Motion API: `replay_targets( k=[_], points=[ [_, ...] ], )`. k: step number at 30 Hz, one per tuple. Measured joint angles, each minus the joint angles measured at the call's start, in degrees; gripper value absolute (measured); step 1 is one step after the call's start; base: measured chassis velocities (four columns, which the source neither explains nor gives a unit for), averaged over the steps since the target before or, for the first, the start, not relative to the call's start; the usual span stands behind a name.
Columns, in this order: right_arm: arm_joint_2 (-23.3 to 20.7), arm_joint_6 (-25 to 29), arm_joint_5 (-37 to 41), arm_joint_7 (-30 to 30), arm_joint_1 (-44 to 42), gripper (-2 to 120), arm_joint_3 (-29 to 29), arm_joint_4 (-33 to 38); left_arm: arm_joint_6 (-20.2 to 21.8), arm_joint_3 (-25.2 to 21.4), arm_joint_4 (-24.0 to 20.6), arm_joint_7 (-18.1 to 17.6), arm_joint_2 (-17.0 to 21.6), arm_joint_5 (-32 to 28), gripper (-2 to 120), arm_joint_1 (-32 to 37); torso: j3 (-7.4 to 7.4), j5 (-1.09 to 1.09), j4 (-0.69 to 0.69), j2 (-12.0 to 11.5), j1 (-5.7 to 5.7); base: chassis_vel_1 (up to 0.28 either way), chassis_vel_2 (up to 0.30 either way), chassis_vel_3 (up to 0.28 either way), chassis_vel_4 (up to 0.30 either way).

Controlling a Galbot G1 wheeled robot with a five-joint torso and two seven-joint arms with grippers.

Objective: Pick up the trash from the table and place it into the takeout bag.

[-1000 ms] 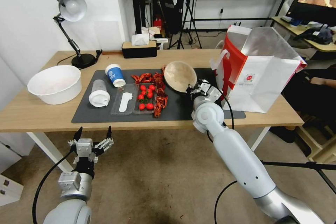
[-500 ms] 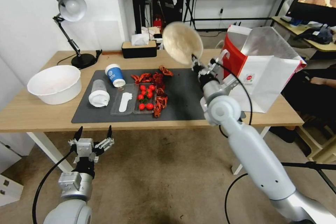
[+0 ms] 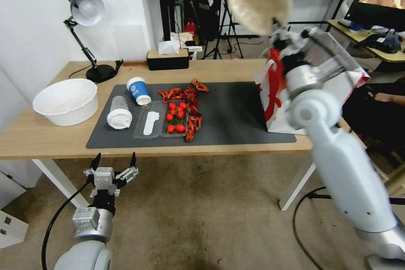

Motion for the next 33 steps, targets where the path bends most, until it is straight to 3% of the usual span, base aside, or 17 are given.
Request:
replay_targets(
  k=[4,11,22,25,28,29,30,33],
  points=[
    [-3.0,-6.5,-5.2,3.7,-2.1,0,3.2,0.9,0.0,0.1,0.1,0.0,0.0,0.1,100,0.0,0.0,0.01,-0.01,0.0,0.0,0.0,0.0,0.0,0.0],
    [-3.9,-11.4,-6.1,7.9,-3.3,0,4.0,2.8,0.0,0.7,0.4,0.1,-0.3,0.6,100,-0.1,0.0,-0.02,0.01,0.0,0.0,0.0,0.0,0.0,0.0],
    [-3.5,-12.1,-5.6,9.1,-3.8,32,4.0,3.6,-0.2,0.6,0.5,0.1,-0.4,0.7,100,0.0,0.01,-0.01,0.0,0.0,0.0,0.0,0.0,0.0,0.0],
    [-3.6,-10.1,-4.7,8.2,-3.5,47,4.2,3.6,-0.2,0.6,0.6,0.1,-0.4,0.8,100,0.1,0.01,-0.01,-0.01,0.0,0.0,0.0,0.0,0.0,0.0],
    [-3.9,-7.0,-2.4,6.1,-3.1,54,4.4,4.0,-0.2,0.7,0.6,0.1,-0.4,0.8,100,0.1,0.01,-0.01,0.0,0.0,0.0,0.0,0.0,0.0,0.0],
    [-4.2,-2.9,0.2,2.4,-2.8,63,4.5,4.8,-0.2,0.7,0.6,0.1,-0.4,0.8,100,0.0,0.01,-0.02,0.0,0.0,0.0,0.0,0.0,0.0,0.0],
    [-4.2,-2.9,0.2,2.4,-2.8,63,4.5,4.8,-0.2,0.7,0.6,0.1,-0.4,0.8,100,0.0,0.01,-0.02,0.0,0.0,0.0,0.0,0.0,0.0,0.0],
    [-4.9,5.8,4.7,-8.3,-3.6,76,4.5,7.2,-0.3,0.7,0.6,0.1,-0.4,0.8,100,0.0,0.0,-0.03,0.01,0.0,0.0,0.0,0.0,0.0,0.0]
  ],
)
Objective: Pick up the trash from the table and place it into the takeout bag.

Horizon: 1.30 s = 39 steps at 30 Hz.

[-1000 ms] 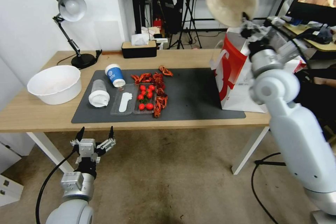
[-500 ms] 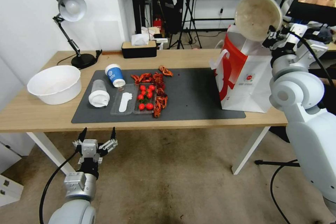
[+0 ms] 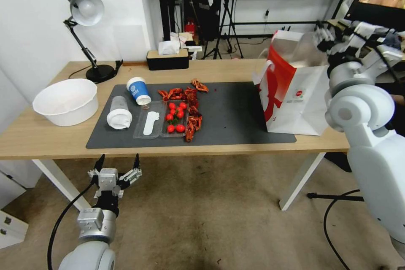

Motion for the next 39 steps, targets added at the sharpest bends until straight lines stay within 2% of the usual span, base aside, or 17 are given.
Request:
replay_targets(
  k=[1,4,5,7,18,25,27,28,31,32,35,36,38,39],
  points=[
    [0.0,0.0,0.0,0.0,0.0,76,0.0,0.0,0.0,0.0,0.0,0.0,0.0,0.0,100,0.0,0.0,0.0,0.0,0.0,0.0,0.0,0.0,0.0,0.0],
    [-0.7,4.4,1.5,-7.3,-2.6,91,-0.6,2.6,0.0,0.0,0.0,0.0,0.0,0.0,100,-0.1,0.0,0.0,0.0,0.0,0.0,0.0,0.0,0.0,0.0],
    [-0.7,4.4,1.5,-7.3,-2.6,91,-0.6,2.6,0.0,0.0,0.0,0.0,0.0,0.0,100,-0.1,0.0,0.0,0.0,0.0,0.0,0.0,0.0,0.0,0.0],
    [-1.4,5.0,1.4,-10.5,-5.6,99,-1.2,4.8,0.0,0.0,0.0,0.0,0.1,0.0,100,-0.1,0.0,0.01,-0.01,0.0,0.0,0.0,0.0,0.0,0.0],
    [-2.6,5.1,-3.0,-13.8,-12.1,100,-1.4,8.2,0.0,0.0,0.0,0.0,0.2,-0.1,100,-0.1,0.0,0.01,0.0,0.0,0.0,0.0,0.0,0.0,0.0],
    [-2.6,4.8,-8.8,-13.9,-17.5,100,-1.6,10.8,0.0,0.0,0.0,0.0,0.3,-0.1,100,-0.2,0.0,0.01,-0.01,0.0,0.0,0.0,0.0,0.0,0.0],
    [-1.7,4.7,-16.6,-13.0,-23.7,100,-1.6,12.9,0.0,0.0,0.0,0.0,0.4,-0.2,100,-0.2,0.0,0.01,-0.01,0.0,0.0,0.0,0.0,0.0,0.0],
    [-1.7,4.7,-16.6,-13.0,-23.7,100,-1.6,12.9,0.0,0.0,0.0,0.0,0.4,-0.2,100,-0.2,0.0,0.01,-0.01,0.0,0.0,0.0,0.0,0.0,0.0],
    [-0.2,4.7,-24.5,-10.6,-30.9,100,-1.5,14.8,-0.1,-0.1,0.0,0.0,0.5,-0.3,100,-0.2,0.0,0.01,-0.03,0.0,0.0,0.0,0.0,0.0,0.0],
    [-0.2,4.7,-24.5,-10.6,-30.9,100,-1.5,14.8,-0.1,-0.1,0.0,0.0,0.5,-0.3,100,-0.2,0.0,0.01,-0.03,0.0,0.0,0.0,0.0,0.0,0.0],
    [2.0,5.7,-32.0,-7.0,-37.9,100,-1.4,15.9,-0.1,-0.2,0.0,0.0,0.6,-0.5,100,-0.2,0.0,0.0,0.02,0.0,0.0,0.0,0.0,0.0,0.0],
    [2.0,5.7,-32.0,-7.0,-37.9,100,-1.4,15.9,-0.1,-0.2,0.0,0.0,0.6,-0.5,100,-0.2,0.0,0.0,0.02,0.0,0.0,0.0,0.0,0.0,0.0],
    [3.9,7.8,-37.6,-4.5,-43.3,100,-2.0,15.9,-0.2,-0.2,0.0,0.0,0.7,-0.6,100,-0.2,0.0,0.01,-0.02,0.0,0.01,0.0,0.0,0.0,0.0],
    [6.1,10.3,-42.1,-3.2,-47.8,100,-2.5,15.1,-0.3,-0.3,0.0,0.0,0.7,-0.6,100,-0.1,0.0,0.01,0.01,0.0,0.01,0.0,0.0,0.0,0.0]
  ],
)
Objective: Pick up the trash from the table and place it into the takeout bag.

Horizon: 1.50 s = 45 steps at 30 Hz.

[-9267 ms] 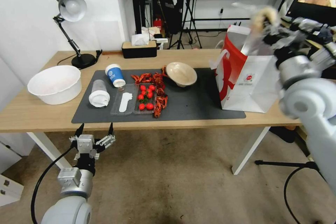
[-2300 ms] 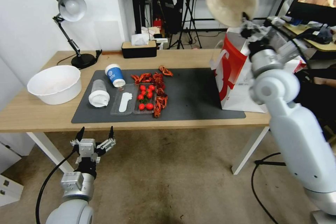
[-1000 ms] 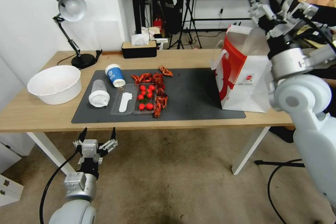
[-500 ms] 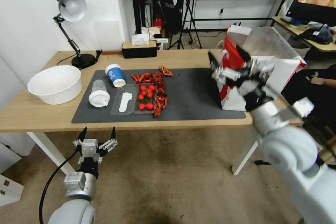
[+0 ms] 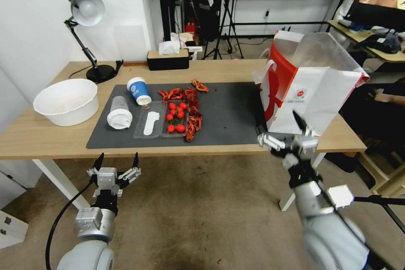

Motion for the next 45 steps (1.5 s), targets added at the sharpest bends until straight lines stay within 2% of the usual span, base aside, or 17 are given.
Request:
replay_targets(
  k=[8,16,21,29,37,38,41,45],
  points=[
    [5.5,7.8,-7.2,2.8,-8.9,100,-0.8,-4.7,-0.1,-0.3,-0.1,0.0,0.4,-0.6,100,0.0,0.0,0.0,-0.01,0.0,0.0,0.0,0.0,0.0,0.0],
    [7.2,11.2,-9.5,4.7,-11.7,100,-1.8,-8.7,-0.2,-0.4,0.0,0.0,0.7,-0.8,100,-0.2,0.0,0.0,-0.01,0.0,0.0,0.0,0.0,0.0,0.0],
    [8.0,12.1,-9.7,5.4,-12.1,100,-2.4,-12.0,-0.3,-0.3,0.1,0.0,0.9,-0.9,100,-0.3,0.0,0.0,-0.01,0.0,-0.01,0.0,0.0,0.0,0.0],
    [8.0,11.9,-9.6,5.4,-11.2,100,-2.5,-12.3,-0.2,-0.3,0.4,0.0,1.7,-1.4,100,-1.0,0.01,0.0,0.0,0.0,-0.01,0.0,0.0,0.0,0.0],
    [8.3,10.3,-9.5,5.3,-10.0,100,-2.6,-11.3,5.1,-0.6,1.8,-0.9,7.3,-8.9,100,-7.6,0.0,-0.01,-0.02,0.0,0.0,0.0,0.0,0.0,0.0],
    [8.4,9.9,-9.4,5.3,-9.7,100,-2.7,-11.1,6.3,-0.5,2.7,-1.5,8.9,-10.8,100,-9.4,0.0,0.0,-0.01,0.0,0.0,0.0,0.0,0.0,0.0],
    [8.4,9.7,-9.4,5.3,-9.4,100,-2.8,-11.0,7.8,-0.4,3.6,-2.2,10.3,-12.5,100,-11.1,0.0,0.0,-0.01,0.0,0.0,0.0,0.0,0.0,0.0],
    [8.7,9.1,-9.4,5.2,-9.1,100,-2.8,-10.8,11.4,0.3,6.5,-3.5,14.0,-16.8,100,-17.0,0.01,0.0,-0.01,0.0,0.0,0.0,0.0,0.0,0.0]
  ],
)
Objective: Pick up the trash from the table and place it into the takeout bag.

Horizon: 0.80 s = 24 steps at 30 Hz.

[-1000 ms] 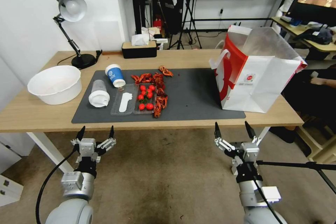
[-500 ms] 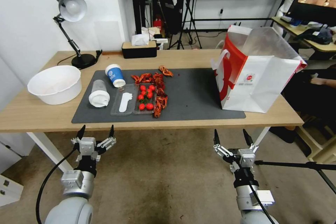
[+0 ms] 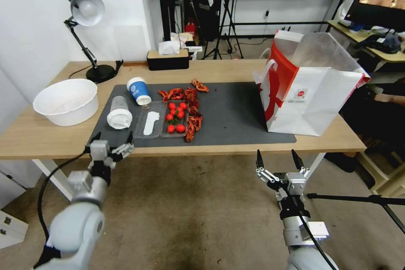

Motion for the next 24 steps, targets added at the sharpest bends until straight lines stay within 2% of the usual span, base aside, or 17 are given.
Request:
replay_targets(
  k=[1,3,12,22,24],
  points=[
    [0.0,0.0,0.0,0.0,0.0,100,0.0,0.0,0.0,0.0,0.0,0.0,0.0,0.0,100,0.0,0.0,0.0,0.0,0.0,0.0,0.0,0.0,0.0,0.0],
    [0.3,-0.3,-0.1,0.0,0.1,100,0.0,0.0,2.2,1.1,2.2,-0.9,2.1,-2.8,100,-4.3,0.0,0.0,0.0,0.0,0.0,0.0,0.0,0.0,0.0],
    [0.5,-0.5,-0.1,0.0,0.1,100,0.1,0.1,3.5,2.4,4.6,-1.2,3.3,-4.4,100,-7.7,0.0,0.0,0.0,0.0,0.0,0.0,0.0,0.0,0.0],
    [0.7,-0.6,-0.2,0.0,-0.1,100,0.4,0.3,4.8,3.8,7.2,-1.6,4.0,-4.5,100,-10.6,0.0,0.01,0.01,0.0,0.0,0.0,0.0,0.0,0.0],
    [0.8,-0.6,-0.2,0.0,-0.1,100,0.4,0.3,4.8,4.5,9.3,-1.7,4.4,-3.5,100,-12.1,0.0,0.0,0.0,0.0,0.0,0.0,0.0,0.0,0.0]
  ],
)
